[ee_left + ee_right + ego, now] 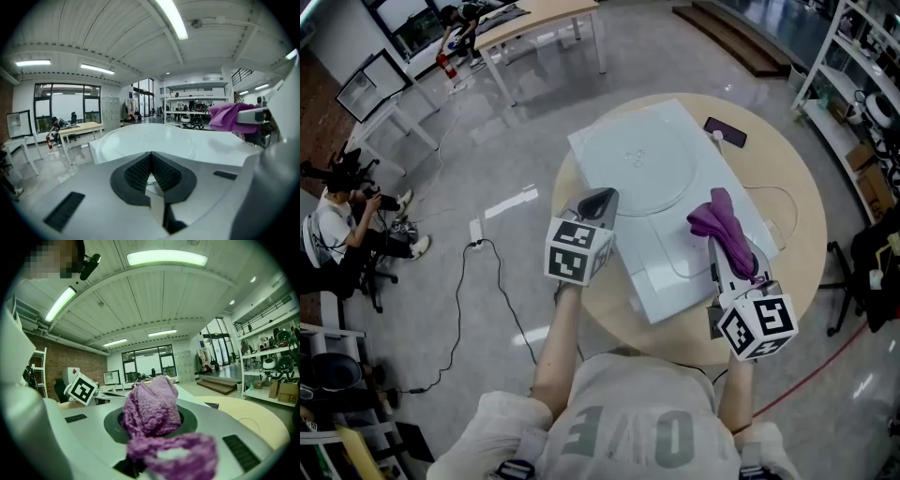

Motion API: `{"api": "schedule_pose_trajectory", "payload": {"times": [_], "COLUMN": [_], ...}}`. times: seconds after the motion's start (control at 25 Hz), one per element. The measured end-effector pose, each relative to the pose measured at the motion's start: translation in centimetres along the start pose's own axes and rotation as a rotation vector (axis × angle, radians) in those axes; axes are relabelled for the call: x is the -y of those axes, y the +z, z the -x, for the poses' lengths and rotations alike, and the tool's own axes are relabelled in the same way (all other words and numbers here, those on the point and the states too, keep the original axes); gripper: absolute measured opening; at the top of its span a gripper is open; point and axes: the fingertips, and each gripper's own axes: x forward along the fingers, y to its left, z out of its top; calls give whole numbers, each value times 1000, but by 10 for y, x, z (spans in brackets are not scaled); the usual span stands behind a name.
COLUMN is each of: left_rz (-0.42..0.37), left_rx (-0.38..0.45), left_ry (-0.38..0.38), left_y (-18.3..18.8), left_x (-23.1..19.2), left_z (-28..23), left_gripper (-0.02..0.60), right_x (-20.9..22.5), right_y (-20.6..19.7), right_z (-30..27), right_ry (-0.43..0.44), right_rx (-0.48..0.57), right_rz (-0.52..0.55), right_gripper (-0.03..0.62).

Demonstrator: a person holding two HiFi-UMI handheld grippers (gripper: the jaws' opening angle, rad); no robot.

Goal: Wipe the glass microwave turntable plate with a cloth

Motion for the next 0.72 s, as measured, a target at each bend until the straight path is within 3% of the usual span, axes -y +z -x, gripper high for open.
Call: {"api": "schedule_pose_trajectory", "payload": {"times": [0.12,0.72], "left_rz": [23,-33], "left_rx": [14,-20], "left_ry": [-21,-211], "left_y": [0,-6], "left_x": [6,68], "left_z": [0,20], "left_gripper": [2,2], "right_x": [-1,-14], "right_y": [-3,-9], "right_z": [-1,3], "right_ry": [0,27], "right_rx": [-15,-34], "right_rz": [5,3], "right_gripper": [48,48]}}
